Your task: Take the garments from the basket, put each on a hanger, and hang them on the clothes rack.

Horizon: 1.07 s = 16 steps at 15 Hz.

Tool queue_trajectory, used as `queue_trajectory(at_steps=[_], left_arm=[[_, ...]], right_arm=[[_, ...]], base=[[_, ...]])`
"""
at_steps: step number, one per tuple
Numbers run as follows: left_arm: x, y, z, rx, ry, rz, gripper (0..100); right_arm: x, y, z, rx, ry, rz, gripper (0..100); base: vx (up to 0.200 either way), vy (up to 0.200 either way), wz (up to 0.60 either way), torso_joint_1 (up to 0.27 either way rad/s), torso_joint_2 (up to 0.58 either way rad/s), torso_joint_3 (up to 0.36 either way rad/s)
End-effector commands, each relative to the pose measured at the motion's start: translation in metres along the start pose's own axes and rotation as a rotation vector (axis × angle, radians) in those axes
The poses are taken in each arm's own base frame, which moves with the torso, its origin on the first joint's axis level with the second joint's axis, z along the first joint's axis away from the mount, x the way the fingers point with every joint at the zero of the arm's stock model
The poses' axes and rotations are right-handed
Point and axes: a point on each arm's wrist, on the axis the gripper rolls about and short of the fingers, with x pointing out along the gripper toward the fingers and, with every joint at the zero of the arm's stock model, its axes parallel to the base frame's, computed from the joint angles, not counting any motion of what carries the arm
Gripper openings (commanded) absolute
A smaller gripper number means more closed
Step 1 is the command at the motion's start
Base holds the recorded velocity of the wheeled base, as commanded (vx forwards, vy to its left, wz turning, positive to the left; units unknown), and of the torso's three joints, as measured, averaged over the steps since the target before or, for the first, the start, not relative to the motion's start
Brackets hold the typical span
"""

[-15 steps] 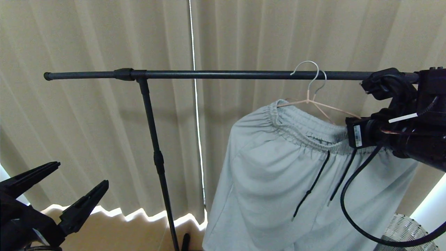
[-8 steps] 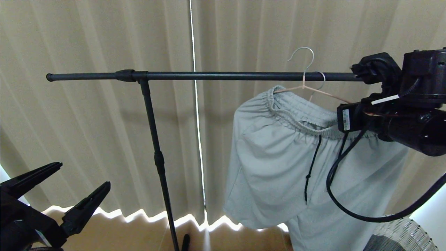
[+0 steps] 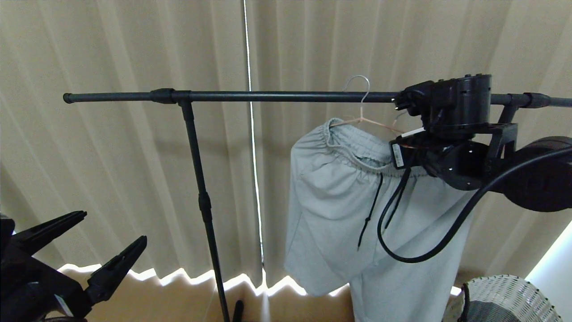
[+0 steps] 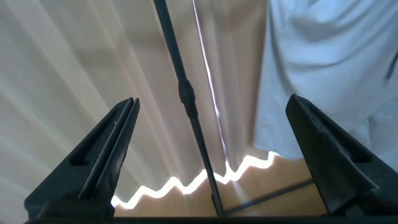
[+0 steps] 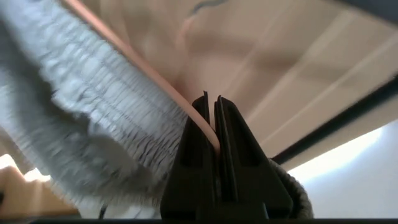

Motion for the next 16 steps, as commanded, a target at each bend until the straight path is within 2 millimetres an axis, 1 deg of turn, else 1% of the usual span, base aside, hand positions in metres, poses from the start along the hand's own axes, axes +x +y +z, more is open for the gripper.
queue_trajectory(at_steps=[1, 4, 9, 10, 12, 14, 15, 16], left_arm=[[0.002, -0.002, -0.001, 0.003, 0.01, -0.017, 100], [0.002, -0.003, -0.001, 0.004, 0.01, -0.025, 100], [0.001, -0.003, -0.001, 0.003, 0.006, -0.023, 100], [0.001, -0.003, -0.001, 0.003, 0.005, -0.021, 100], [0.0, -0.003, 0.0, 0.002, 0.0, -0.02, 100], [0.0, -0.002, 0.0, 0.002, -0.001, -0.018, 100], [0.001, -0.002, 0.0, 0.004, -0.002, -0.018, 100], [0.0, -0.002, 0.001, 0.003, -0.005, -0.017, 100]], right_arm=[[0.005, 0.013, -0.008, -0.031, 0.022, 0.016, 0], [-0.001, 0.021, -0.009, -0.042, 0.017, 0.04, 0], [-0.005, 0.022, -0.012, -0.056, 0.02, 0.053, 0], [-0.006, 0.021, -0.015, -0.061, 0.026, 0.053, 100], [-0.009, 0.023, -0.018, -0.061, 0.026, 0.065, 100], [-0.021, 0.026, -0.018, -0.056, 0.011, 0.103, 100], [-0.022, 0.026, -0.017, -0.054, 0.007, 0.112, 100], [-0.026, 0.03, -0.016, -0.046, -0.006, 0.181, 100]], base=[[0.0, 0.0, 0.0, 0.0, 0.0, 0.0], [0.0, 0.0, 0.0, 0.0, 0.0, 0.0], [0.0, 0.0, 0.0, 0.0, 0.0, 0.0], [0.0, 0.0, 0.0, 0.0, 0.0, 0.0], [0.0, 0.0, 0.0, 0.0, 0.0, 0.0], [0.0, 0.0, 0.0, 0.0, 0.0, 0.0], [0.0, 0.0, 0.0, 0.0, 0.0, 0.0], [0.0, 0.0, 0.0, 0.0, 0.0, 0.0]])
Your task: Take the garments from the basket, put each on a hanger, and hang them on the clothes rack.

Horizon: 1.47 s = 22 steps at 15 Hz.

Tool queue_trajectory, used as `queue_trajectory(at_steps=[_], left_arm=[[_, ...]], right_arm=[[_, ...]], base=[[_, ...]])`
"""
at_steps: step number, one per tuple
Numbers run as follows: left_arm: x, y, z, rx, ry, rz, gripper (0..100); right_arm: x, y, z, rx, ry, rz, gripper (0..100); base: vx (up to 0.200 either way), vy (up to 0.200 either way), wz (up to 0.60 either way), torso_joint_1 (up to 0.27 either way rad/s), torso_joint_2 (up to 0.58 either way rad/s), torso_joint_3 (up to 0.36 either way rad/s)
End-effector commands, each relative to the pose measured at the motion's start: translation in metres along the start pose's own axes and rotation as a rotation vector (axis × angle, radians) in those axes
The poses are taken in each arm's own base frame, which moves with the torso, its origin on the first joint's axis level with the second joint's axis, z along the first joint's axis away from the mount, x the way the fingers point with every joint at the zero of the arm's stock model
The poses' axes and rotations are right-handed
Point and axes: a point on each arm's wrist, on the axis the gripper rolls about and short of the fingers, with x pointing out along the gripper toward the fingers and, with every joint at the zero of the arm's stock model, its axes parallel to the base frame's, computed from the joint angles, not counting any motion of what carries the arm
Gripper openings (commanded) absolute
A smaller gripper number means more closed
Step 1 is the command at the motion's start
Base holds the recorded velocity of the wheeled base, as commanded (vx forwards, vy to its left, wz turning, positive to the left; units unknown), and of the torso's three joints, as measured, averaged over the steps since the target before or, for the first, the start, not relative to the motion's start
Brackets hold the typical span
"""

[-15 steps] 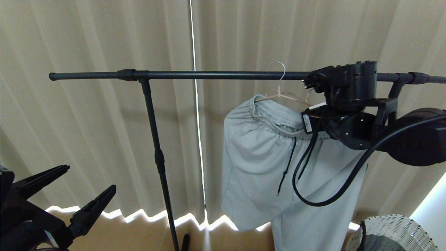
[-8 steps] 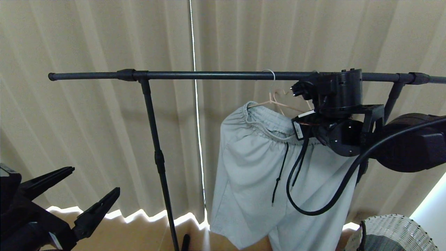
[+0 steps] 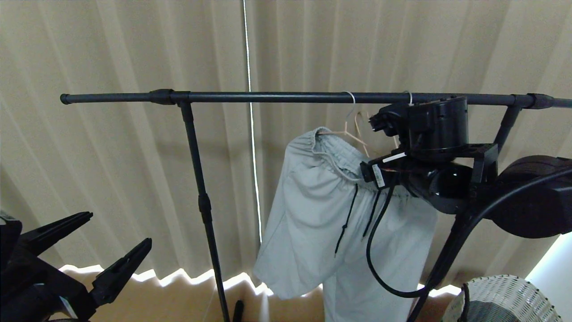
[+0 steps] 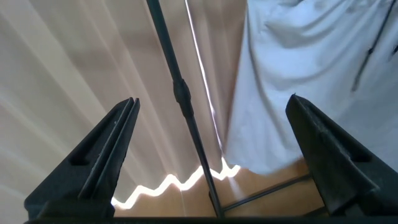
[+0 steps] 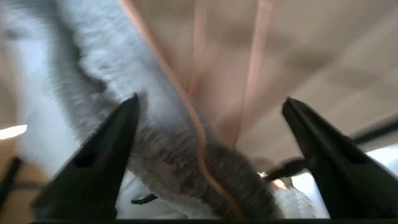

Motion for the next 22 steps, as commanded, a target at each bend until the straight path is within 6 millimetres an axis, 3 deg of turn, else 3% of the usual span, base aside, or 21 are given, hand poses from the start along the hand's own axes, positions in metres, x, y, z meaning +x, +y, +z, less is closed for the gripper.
queue_trajectory(at_steps=[1, 7, 10, 15, 22], left_arm=[[-0.001, 0.0, 0.001, 0.001, -0.005, 0.002, 100], [-0.002, 0.001, 0.001, 0.002, -0.011, 0.004, 100], [-0.002, 0.001, 0.001, 0.002, -0.01, 0.006, 100], [0.002, 0.0, 0.0, 0.002, 0.007, 0.0, 100], [0.005, -0.002, -0.008, 0.003, 0.055, -0.01, 100]], right_arm=[[-0.007, 0.002, 0.005, 0.024, -0.044, 0.079, 100], [-0.008, 0.005, 0.008, 0.067, -0.131, 0.215, 100], [-0.021, -0.005, 0.008, 0.101, -0.185, 0.211, 100], [-0.072, -0.051, -0.01, 0.145, -0.228, 0.199, 100], [-0.094, -0.101, -0.059, 0.11, -0.072, 0.066, 100]], base=[[0.0, 0.0, 0.0, 0.0, 0.0, 0.0], [0.0, 0.0, 0.0, 0.0, 0.0, 0.0], [0.0, 0.0, 0.0, 0.0, 0.0, 0.0], [0.0, 0.0, 0.0, 0.0, 0.0, 0.0], [0.0, 0.0, 0.0, 0.0, 0.0, 0.0]])
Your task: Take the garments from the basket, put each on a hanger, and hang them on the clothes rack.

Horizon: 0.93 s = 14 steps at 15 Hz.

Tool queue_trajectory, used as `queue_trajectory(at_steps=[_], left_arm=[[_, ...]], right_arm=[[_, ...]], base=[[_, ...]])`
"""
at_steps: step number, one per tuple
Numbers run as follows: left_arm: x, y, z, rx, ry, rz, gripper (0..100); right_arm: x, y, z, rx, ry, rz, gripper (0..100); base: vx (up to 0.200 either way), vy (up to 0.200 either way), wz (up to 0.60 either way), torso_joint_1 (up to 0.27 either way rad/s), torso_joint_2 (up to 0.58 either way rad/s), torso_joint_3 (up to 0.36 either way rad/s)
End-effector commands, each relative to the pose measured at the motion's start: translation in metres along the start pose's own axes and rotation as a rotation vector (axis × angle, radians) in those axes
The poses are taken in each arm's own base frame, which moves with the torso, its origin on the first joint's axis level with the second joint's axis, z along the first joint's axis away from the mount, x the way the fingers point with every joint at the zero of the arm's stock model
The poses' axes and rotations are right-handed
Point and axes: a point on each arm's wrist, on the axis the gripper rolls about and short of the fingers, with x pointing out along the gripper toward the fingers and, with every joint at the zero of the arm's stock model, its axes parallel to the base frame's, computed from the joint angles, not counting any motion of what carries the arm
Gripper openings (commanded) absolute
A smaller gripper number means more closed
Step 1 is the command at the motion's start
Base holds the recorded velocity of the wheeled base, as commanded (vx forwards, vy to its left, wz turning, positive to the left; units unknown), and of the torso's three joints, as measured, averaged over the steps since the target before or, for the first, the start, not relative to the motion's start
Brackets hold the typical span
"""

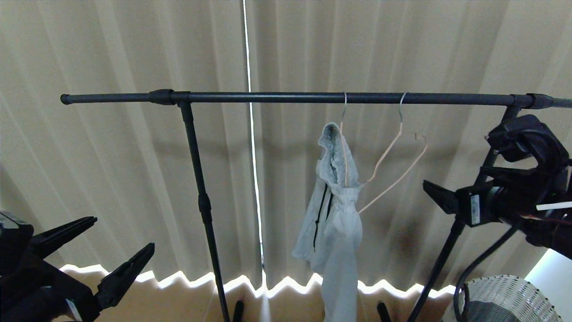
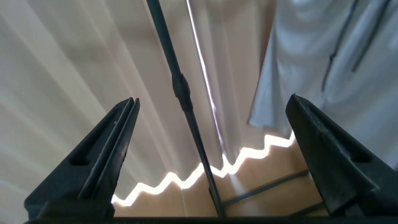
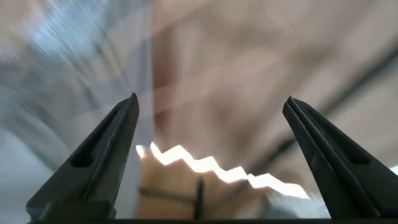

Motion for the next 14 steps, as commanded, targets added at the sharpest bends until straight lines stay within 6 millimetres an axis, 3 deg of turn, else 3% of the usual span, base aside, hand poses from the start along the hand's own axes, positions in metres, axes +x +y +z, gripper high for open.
queue_trajectory(at_steps=[1, 3, 5, 12, 14], left_arm=[[0.004, -0.001, -0.003, 0.002, 0.024, -0.004, 100], [0.004, -0.001, -0.003, 0.001, 0.028, -0.003, 100], [0.004, 0.001, -0.008, -0.002, 0.052, 0.015, 100], [0.009, 0.008, -0.014, -0.01, 0.1, 0.075, 100], [0.008, 0.008, -0.013, -0.007, 0.094, 0.077, 100]], right_arm=[[-0.014, -0.013, -0.004, 0.02, -0.011, -0.03, 100], [-0.014, -0.013, -0.015, 0.007, 0.024, -0.032, 100], [-0.011, -0.016, -0.049, -0.018, 0.124, -0.057, 100], [-0.004, -0.026, -0.057, -0.018, 0.161, -0.118, 100], [-0.005, -0.026, -0.056, -0.022, 0.157, -0.118, 100]], base=[[0.0, 0.0, 0.0, 0.0, 0.0, 0.0], [0.0, 0.0, 0.0, 0.0, 0.0, 0.0], [0.0, 0.0, 0.0, 0.0, 0.0, 0.0], [0.0, 0.0, 0.0, 0.0, 0.0, 0.0], [-0.2, 0.0, 0.0, 0.002, 0.0, 0.002]])
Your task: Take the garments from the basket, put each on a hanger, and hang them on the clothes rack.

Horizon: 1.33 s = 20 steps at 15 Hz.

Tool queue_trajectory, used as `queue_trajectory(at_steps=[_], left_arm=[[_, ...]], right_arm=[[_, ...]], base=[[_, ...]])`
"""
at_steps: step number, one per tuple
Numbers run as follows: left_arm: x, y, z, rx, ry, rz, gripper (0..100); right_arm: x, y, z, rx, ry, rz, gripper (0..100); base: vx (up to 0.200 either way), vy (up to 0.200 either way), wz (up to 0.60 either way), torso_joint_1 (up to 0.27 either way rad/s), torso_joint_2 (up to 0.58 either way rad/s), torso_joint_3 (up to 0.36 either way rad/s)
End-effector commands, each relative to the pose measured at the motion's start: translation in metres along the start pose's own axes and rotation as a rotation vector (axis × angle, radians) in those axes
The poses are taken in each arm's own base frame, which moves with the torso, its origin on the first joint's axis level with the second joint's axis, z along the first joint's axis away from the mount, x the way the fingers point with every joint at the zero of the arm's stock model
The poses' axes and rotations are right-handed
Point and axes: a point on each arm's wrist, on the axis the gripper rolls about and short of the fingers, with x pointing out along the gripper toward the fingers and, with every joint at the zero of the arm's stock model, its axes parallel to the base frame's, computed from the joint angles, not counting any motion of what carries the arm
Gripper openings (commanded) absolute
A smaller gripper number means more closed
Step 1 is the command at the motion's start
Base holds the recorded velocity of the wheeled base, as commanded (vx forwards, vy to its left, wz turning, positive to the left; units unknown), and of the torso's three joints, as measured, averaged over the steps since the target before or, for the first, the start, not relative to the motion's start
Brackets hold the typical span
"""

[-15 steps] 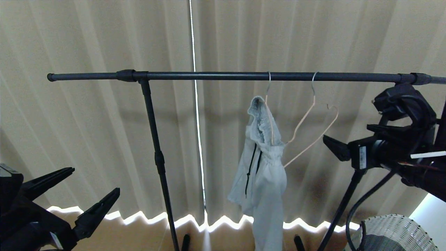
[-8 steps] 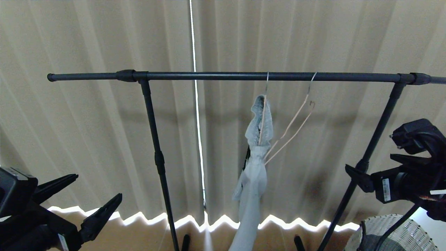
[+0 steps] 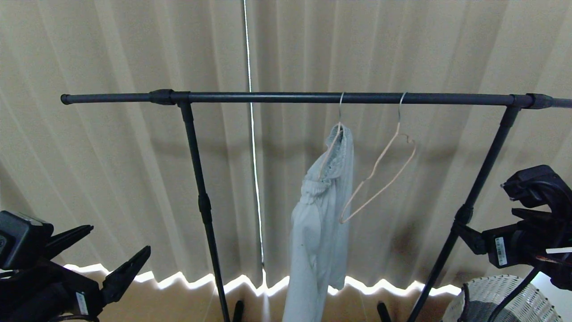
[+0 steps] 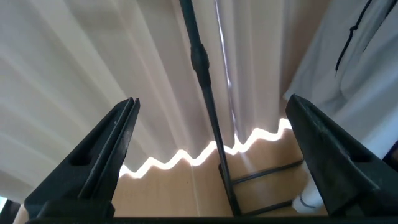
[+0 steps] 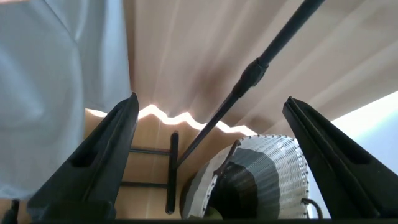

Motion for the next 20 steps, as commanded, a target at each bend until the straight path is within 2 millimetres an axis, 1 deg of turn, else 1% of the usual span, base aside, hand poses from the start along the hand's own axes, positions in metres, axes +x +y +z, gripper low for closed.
queue_trajectory(at_steps=[1, 13, 20], left_arm=[[0.0001, 0.0002, 0.0001, 0.0, 0.0, 0.001, 100], [0.0, 0.0001, -0.0002, 0.0, 0.0, 0.001, 100], [-0.0004, 0.0001, -0.0005, 0.0, 0.0, 0.001, 100]], right_arm=[[0.0015, 0.0002, -0.001, -0.008, 0.008, -0.003, 100], [0.0025, 0.0007, -0.0023, -0.025, 0.015, -0.002, 100], [0.0022, 0.0006, -0.0035, -0.065, 0.018, -0.004, 100]], base=[[-0.2, 0.0, 0.0, 0.012, 0.0, 0.002], [-0.2, 0.0, 0.0, 0.002, 0.0, 0.003], [0.0, 0.0, 0.0, 0.0, 0.0, 0.0]])
